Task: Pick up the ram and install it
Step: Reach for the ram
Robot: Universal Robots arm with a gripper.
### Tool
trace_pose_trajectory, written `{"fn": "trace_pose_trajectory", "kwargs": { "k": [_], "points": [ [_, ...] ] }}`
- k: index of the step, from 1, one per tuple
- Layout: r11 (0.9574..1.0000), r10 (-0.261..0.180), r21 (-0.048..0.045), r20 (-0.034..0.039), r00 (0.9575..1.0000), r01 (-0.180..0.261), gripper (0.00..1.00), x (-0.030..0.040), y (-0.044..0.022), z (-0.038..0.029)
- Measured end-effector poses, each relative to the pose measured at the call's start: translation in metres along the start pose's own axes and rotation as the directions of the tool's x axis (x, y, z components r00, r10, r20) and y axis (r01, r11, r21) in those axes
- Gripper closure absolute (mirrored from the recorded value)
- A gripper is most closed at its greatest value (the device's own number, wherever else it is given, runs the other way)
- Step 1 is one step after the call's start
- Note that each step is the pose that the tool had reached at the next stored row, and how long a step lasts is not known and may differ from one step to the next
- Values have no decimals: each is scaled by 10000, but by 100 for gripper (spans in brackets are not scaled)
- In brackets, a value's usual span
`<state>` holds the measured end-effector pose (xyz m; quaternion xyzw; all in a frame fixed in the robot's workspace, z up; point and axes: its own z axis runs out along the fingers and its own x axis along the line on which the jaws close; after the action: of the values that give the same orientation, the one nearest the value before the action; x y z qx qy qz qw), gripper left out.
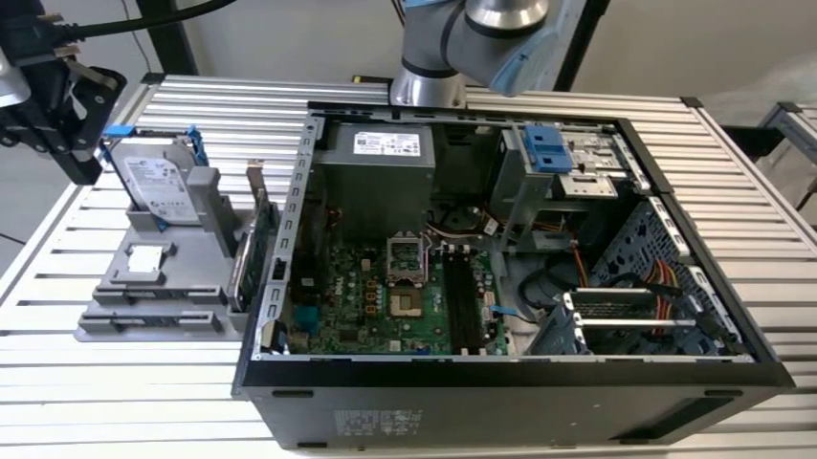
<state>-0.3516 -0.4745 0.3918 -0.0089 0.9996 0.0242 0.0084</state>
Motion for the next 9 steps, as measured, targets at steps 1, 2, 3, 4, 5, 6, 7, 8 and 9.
{"fn": "trace_pose_trajectory", "kwargs": {
  "k": [1, 2, 3, 4, 5, 6, 7, 8, 9],
  "points": [
    [10000, 0, 0, -2, 10000, 0, 100, 0, 0, 0],
    [10000, -1, -1, -4, 10000, 1, 100, 0, 0, 0],
    [10000, -1, -1, -6, 10000, 1, 100, 0, 0, 0],
    [10000, -1, -1, -8, 10000, 1, 100, 0, 0, 1],
    [10000, -1, 0, -11, 10000, 1, 100, 0, 0, 0],
    [10000, -4, 0, -14, 10000, 4, 100, 0, 0, 0],
    [10000, -9, 0, -16, 10000, 9, 100, 0, 0, 0],
    [10000, -16, 0, -19, 10000, 16, 100, 0, 0, 0],
    [10000, -26, -1, -21, 10000, 26, 100, 0, 0, 0]
  ]
}}
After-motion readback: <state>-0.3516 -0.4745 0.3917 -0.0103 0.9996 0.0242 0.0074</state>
